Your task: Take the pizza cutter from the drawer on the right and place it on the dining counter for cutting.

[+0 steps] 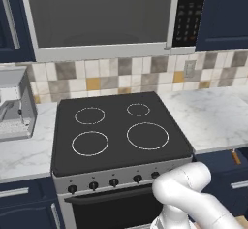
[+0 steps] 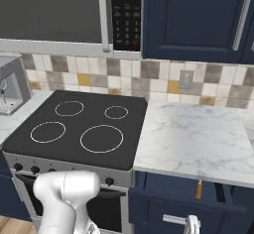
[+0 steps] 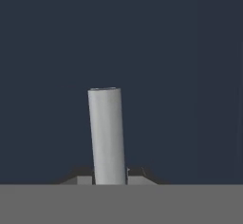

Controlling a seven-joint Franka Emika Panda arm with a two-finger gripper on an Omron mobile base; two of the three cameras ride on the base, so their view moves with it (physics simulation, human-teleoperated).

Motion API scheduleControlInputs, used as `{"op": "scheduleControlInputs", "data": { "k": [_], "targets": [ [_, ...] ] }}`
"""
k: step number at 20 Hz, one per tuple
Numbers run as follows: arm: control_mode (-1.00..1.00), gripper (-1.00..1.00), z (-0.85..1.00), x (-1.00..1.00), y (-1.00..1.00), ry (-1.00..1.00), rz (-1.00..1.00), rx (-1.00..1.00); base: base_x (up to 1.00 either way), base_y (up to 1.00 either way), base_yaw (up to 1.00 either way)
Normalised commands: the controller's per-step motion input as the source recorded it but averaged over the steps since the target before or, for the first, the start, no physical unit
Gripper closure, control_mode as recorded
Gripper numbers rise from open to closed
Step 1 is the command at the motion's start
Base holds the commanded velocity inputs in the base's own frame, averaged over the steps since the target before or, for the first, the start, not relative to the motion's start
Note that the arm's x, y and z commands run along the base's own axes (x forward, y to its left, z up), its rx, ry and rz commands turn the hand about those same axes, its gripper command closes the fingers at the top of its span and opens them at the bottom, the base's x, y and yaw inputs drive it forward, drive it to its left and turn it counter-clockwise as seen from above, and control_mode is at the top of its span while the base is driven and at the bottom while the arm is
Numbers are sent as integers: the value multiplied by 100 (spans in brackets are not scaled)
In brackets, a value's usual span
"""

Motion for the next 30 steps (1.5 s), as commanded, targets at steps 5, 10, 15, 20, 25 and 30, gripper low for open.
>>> {"op": "scheduleControlInputs", "data": {
  "k": [5,10,15,20,25,30],
  "targets": [
    [-100,100,-14,-67,-32,9,0,0,0,0,0],
    [-100,100,-22,-59,-19,7,0,0,0,0,0],
    [-100,100,-21,-53,-11,0,0,0,0,0,0],
    [-100,100,-22,-45,-3,0,0,0,0,0,0],
    [-100,100,-24,-32,-3,0,0,0,0,0,0],
    [-100,100,-24,-31,0,0,0,0,0,0,0]
  ]
}}
